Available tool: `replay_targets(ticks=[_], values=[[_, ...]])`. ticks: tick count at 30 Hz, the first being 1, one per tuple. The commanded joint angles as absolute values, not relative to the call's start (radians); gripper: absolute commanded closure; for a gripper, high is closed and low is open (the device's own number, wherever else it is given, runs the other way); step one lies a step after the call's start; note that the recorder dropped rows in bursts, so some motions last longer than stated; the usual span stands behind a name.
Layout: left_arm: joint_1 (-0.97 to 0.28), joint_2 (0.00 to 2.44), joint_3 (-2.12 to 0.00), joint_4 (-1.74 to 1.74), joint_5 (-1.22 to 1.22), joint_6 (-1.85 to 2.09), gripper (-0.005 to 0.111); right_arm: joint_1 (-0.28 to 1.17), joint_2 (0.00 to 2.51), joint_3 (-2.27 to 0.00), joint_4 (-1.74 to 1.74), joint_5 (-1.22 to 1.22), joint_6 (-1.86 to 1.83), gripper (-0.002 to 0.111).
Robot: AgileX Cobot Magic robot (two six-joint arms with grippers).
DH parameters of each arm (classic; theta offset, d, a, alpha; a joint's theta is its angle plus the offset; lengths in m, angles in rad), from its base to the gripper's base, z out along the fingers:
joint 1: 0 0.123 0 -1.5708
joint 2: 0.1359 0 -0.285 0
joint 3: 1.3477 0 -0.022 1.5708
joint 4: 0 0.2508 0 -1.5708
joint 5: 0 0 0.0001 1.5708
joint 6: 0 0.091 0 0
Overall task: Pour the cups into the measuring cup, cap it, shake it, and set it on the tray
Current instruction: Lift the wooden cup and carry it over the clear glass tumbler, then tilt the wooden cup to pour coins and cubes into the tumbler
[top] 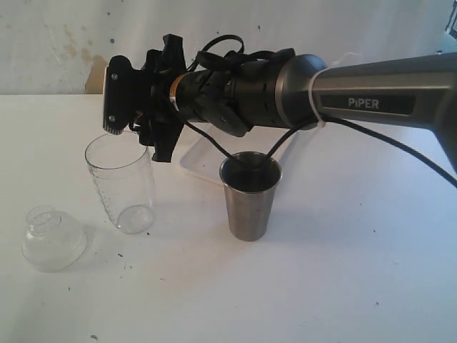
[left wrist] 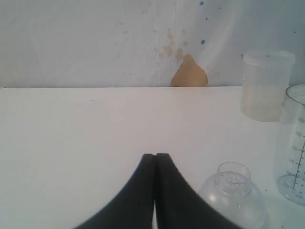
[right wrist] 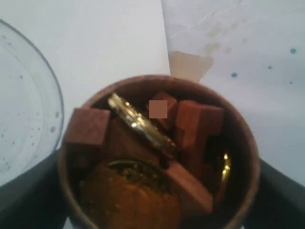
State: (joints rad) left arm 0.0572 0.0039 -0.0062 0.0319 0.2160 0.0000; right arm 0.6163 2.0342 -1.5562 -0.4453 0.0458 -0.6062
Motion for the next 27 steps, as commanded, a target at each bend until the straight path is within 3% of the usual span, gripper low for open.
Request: replay_targets(ticks=[1,27], values=[[0.057,0.000,0.000,0.031,0.204,0.000,0.107,0.616,2.024,-1.563,-0.446,-0.036,-0.662,0.108],[0.057,0.000,0.000,0.031,0.204,0.000,0.107,0.637,2.024,-1.563,-0.446,-0.085,-1.039,0.108]])
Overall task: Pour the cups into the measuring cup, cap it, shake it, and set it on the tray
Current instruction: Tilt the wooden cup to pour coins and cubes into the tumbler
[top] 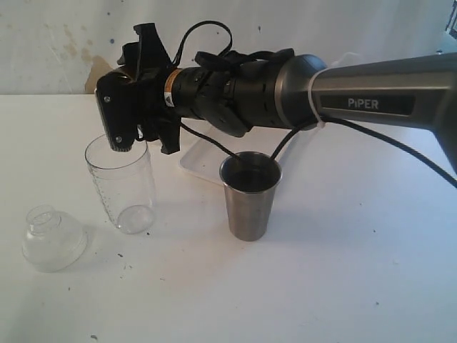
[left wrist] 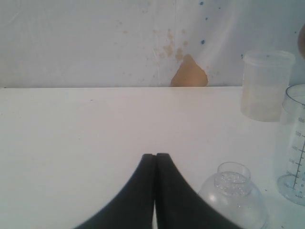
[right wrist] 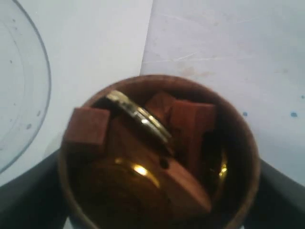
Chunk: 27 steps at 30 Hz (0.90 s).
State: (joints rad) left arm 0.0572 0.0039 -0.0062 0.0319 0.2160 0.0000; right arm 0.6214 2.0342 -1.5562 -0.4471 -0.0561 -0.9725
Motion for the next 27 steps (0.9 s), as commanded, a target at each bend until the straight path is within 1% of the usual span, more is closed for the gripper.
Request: replay_targets(ticks=[1,27], values=[[0.057,0.000,0.000,0.031,0.204,0.000,0.107,0.638,2.024,-1.563,-0.446,-0.085,-1.055,0.108],[0.057,0.000,0.000,0.031,0.204,0.000,0.107,0.657,2.024,-1.563,-0.446,-0.059,-1.292,0.108]])
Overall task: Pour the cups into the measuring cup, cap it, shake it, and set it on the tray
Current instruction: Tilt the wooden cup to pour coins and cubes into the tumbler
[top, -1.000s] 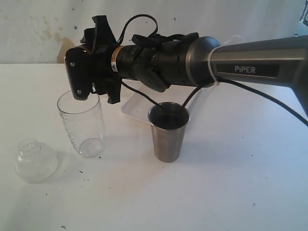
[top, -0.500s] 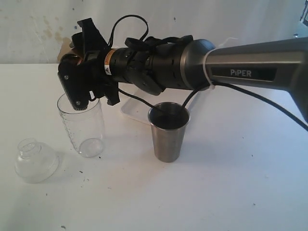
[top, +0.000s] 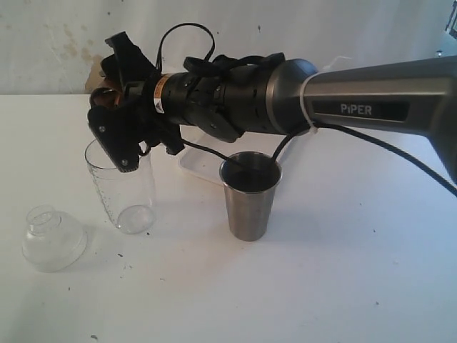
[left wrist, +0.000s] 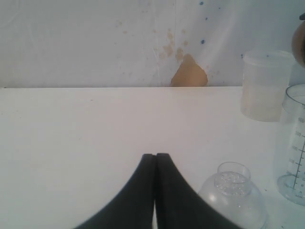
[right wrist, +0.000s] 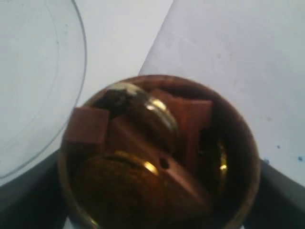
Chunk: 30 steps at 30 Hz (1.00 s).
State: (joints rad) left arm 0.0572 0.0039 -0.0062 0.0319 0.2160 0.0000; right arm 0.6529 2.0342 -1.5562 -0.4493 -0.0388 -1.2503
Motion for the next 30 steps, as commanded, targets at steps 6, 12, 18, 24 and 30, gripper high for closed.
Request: replay_targets(ticks=[6,12,18,24,30], values=[[0.057,0.000,0.000,0.031,0.204,0.000,0.107,0.657,2.024,-1.563,-0.446,-0.059,-1.331,0.108],[0.057,0.000,0.000,0.031,0.204,0.000,0.107,0.660,2.024,-1.563,-0.446,-0.055,-1.343,0.108],[0.057,0.000,0.000,0.031,0.204,0.000,0.107,0.669,2.024,-1.563,-0.446,-0.055,-1.399,0.108],[0.057,0.000,0.000,0.031,0.204,0.000,0.107,0.669,2.024,-1.563,-0.446,-0.055,-1.411,0.108],[0.057,0.000,0.000,0.031,0.204,0.000,0.107,0.669,2.024,-1.563,-0.446,-0.055,-1.413,0.108]])
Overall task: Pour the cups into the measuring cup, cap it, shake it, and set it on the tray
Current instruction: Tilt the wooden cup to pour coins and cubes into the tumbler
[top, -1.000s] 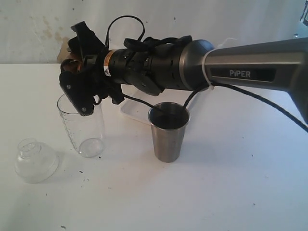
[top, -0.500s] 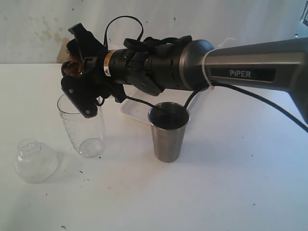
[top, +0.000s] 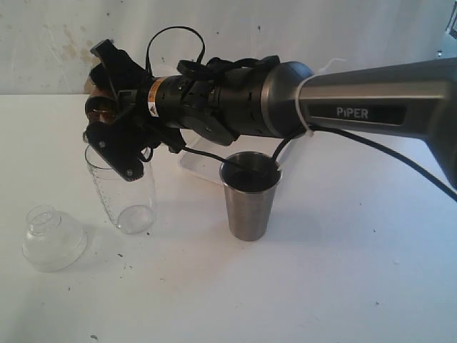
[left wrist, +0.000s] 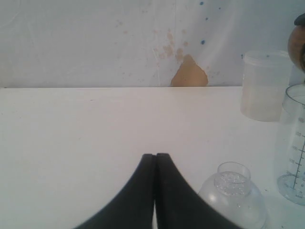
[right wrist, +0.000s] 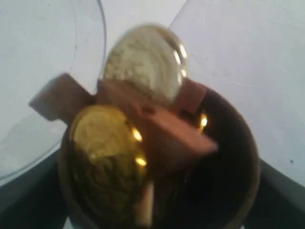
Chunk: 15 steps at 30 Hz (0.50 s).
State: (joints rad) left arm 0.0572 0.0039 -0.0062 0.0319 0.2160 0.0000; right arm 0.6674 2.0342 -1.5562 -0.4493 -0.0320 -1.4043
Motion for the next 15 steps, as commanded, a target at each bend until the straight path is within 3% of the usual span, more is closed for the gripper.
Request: replay_targets(ticks=[1,15], values=[[0.057,0.000,0.000,0.031,0.204,0.000,0.107,0.669,2.024,-1.563,-0.446,-0.055,-1.415,0.108],[0.057,0.000,0.000,0.031,0.204,0.000,0.107,0.669,2.024,-1.563,-0.446,-0.055,-1.498,0.108]])
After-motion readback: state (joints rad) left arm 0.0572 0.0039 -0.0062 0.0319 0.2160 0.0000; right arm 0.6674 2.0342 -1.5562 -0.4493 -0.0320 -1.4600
